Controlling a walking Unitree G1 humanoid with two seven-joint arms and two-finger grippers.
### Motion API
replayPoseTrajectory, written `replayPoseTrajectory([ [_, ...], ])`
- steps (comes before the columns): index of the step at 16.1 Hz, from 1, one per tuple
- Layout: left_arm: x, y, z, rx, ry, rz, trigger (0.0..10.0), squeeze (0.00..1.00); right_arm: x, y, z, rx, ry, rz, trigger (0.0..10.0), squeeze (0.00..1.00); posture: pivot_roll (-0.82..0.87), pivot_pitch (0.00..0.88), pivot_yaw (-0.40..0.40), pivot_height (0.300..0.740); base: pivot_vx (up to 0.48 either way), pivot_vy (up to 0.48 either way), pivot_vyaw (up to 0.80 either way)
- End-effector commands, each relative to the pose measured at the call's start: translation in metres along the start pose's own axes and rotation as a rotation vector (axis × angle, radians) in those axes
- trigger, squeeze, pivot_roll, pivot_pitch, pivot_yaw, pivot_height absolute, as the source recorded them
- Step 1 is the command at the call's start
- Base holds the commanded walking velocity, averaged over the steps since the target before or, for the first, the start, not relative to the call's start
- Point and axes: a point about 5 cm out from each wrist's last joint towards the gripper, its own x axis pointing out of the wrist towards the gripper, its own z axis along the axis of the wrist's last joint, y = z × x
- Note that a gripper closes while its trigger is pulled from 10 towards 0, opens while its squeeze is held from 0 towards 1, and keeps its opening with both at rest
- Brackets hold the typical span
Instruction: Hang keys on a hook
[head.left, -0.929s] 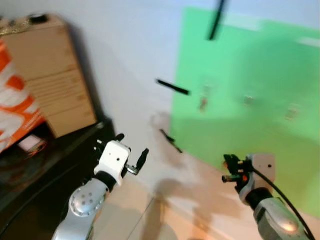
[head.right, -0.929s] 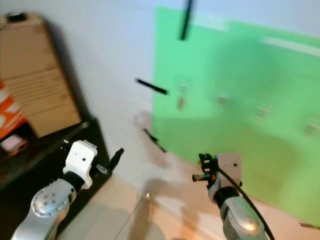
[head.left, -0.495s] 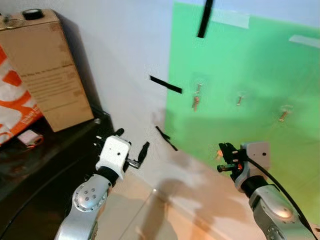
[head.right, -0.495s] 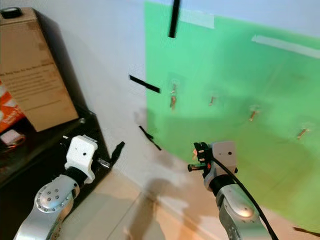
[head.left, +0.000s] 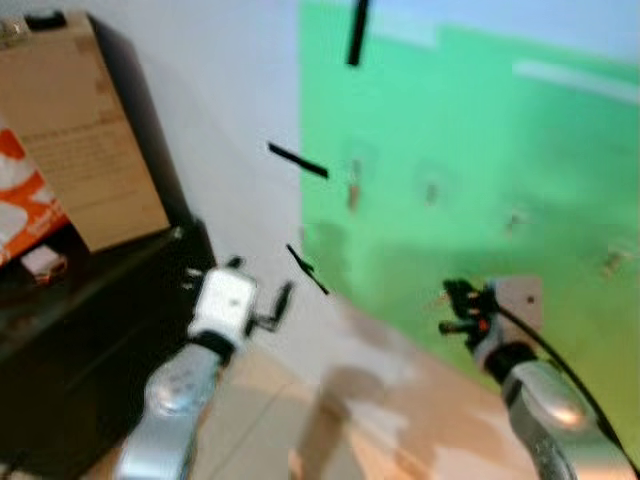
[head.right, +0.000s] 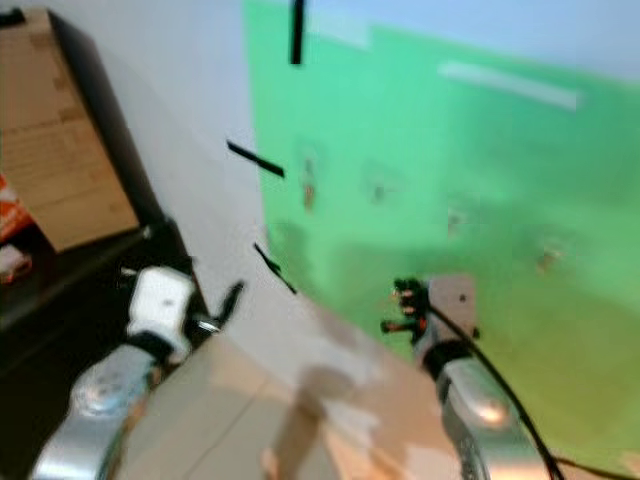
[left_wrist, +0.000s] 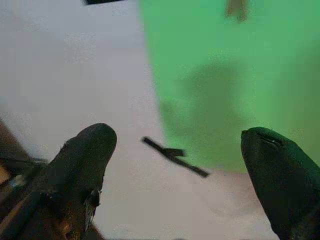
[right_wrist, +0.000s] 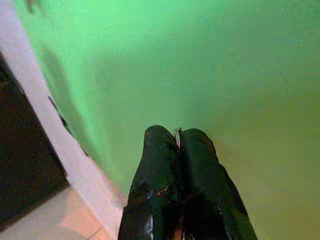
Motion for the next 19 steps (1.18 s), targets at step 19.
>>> replayPoseTrajectory([
  [19,0.005,-0.008,-0.008,0.047,0.021,-0.154,10.0,0.00,-0.012,-0.016,0.011,0.009,-0.041,0.021,10.0,0.00,-0.16,0.000,0.046,0.740,0.000,0.000,0.00],
])
